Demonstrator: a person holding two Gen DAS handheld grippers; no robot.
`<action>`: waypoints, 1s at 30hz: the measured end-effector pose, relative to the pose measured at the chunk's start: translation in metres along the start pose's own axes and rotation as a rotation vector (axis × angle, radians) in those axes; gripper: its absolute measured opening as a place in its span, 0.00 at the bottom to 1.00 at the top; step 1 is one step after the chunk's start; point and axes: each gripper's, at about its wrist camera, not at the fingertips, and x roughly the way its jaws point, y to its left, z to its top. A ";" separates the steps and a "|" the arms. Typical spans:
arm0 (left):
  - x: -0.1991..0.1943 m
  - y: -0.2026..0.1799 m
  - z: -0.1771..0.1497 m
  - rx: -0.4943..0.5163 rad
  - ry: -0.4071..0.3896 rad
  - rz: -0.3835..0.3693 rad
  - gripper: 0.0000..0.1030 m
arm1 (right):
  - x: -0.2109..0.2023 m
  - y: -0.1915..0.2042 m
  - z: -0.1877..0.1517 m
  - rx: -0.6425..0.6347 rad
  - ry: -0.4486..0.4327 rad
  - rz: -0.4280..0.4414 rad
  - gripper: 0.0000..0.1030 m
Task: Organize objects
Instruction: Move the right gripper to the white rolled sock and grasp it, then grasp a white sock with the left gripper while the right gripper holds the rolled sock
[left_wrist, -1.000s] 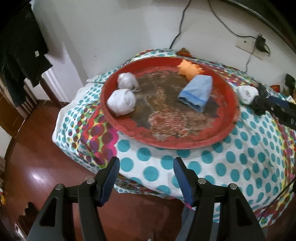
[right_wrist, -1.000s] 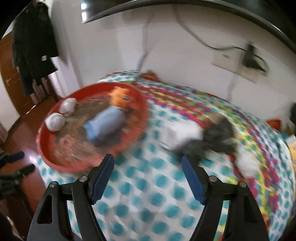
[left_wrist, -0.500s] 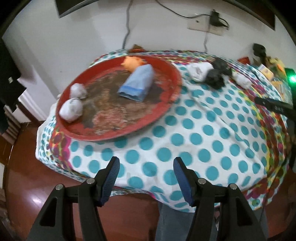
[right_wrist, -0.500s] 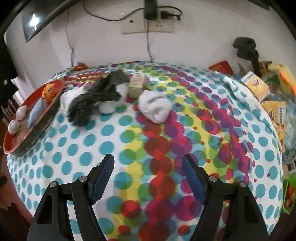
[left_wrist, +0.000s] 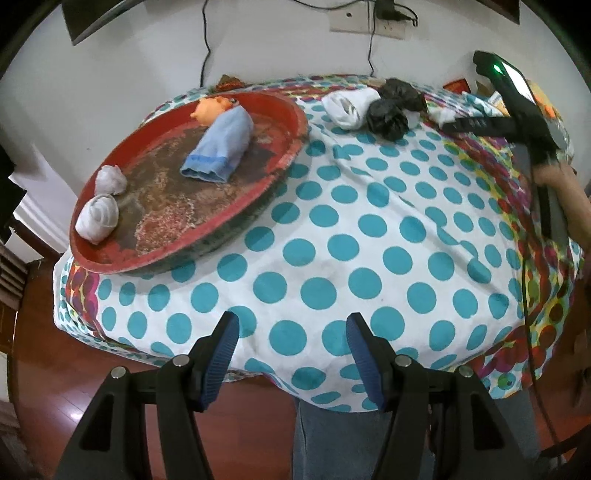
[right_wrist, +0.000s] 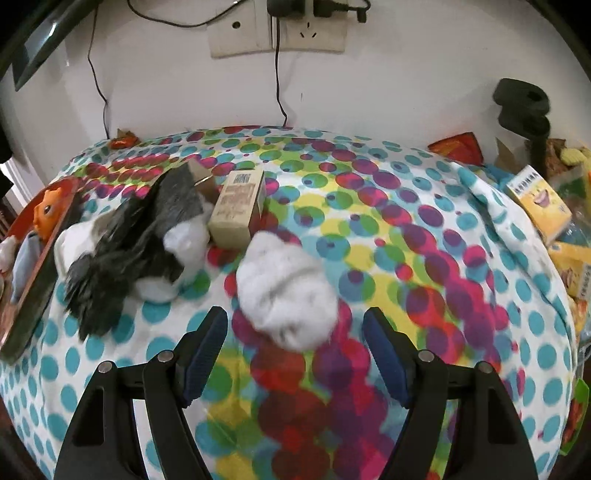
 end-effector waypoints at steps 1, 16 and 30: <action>0.000 -0.001 0.000 0.003 0.000 -0.001 0.60 | 0.004 0.000 0.003 -0.003 0.004 -0.004 0.72; 0.011 -0.001 -0.001 -0.001 0.002 -0.030 0.60 | -0.002 -0.003 -0.008 -0.045 -0.028 0.014 0.38; 0.006 -0.015 0.015 0.056 -0.017 -0.059 0.60 | -0.020 -0.020 -0.034 -0.047 -0.038 0.034 0.43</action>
